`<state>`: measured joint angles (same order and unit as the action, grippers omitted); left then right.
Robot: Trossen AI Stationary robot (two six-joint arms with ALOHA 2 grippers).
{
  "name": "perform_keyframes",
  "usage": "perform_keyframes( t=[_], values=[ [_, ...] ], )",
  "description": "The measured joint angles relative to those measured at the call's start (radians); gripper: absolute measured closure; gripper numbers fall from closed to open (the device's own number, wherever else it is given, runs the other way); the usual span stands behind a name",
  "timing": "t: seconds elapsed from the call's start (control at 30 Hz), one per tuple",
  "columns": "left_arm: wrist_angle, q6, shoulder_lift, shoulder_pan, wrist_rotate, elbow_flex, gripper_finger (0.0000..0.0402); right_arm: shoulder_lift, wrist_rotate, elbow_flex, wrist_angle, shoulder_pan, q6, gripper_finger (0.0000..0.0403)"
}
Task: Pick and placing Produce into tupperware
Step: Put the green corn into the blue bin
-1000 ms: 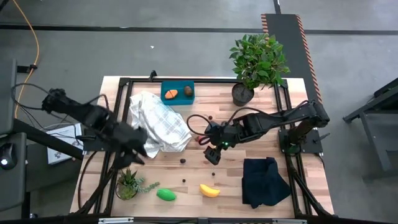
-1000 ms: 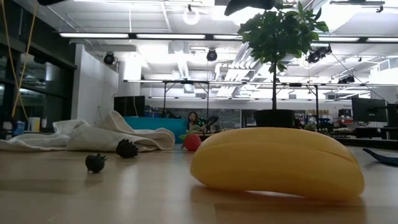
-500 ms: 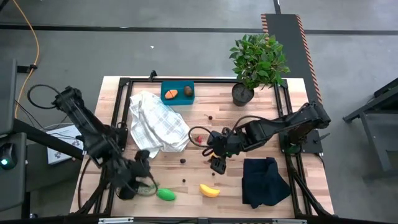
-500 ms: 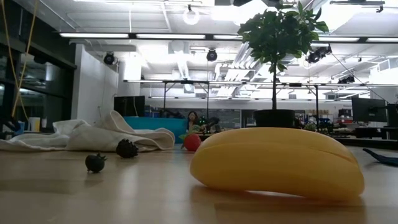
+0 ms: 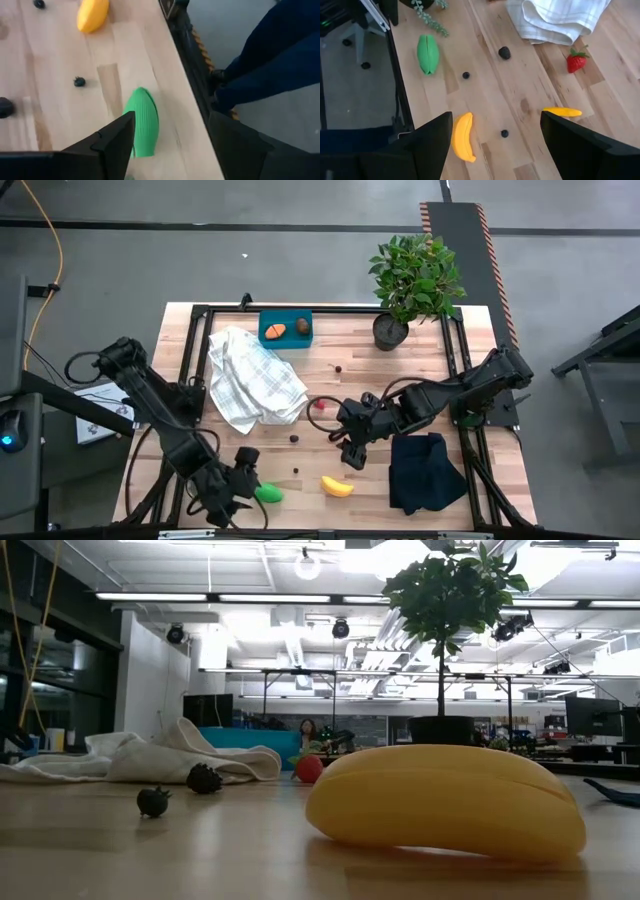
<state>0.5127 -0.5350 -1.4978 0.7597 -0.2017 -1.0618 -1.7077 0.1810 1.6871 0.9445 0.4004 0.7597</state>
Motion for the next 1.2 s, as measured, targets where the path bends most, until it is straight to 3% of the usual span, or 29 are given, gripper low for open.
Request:
perform_keyframes(
  t=[0.33, 0.63, 0.87, 1.2],
  values=[
    [-0.023, 0.008, -0.132, -0.001, 0.009, 0.0, 0.0105, 0.0, 0.001, 0.0, -0.004, 0.0, 0.001, 0.011],
    [-0.034, 0.004, -0.204, -0.068, 0.033, 0.0, 0.0077, 0.0, 0.001, 0.0, -0.014, 0.0, 0.003, 0.011],
    [-0.053, 0.005, -0.253, -0.087, 0.143, 0.0, 0.0071, 0.0, 0.0, 0.0, -0.014, 0.0, 0.001, 0.011],
    [-0.042, 0.038, -0.256, -0.086, 0.091, 0.0, 0.0071, 0.0, 0.001, 0.0, -0.014, 0.0, -0.008, 0.011]
  ],
)
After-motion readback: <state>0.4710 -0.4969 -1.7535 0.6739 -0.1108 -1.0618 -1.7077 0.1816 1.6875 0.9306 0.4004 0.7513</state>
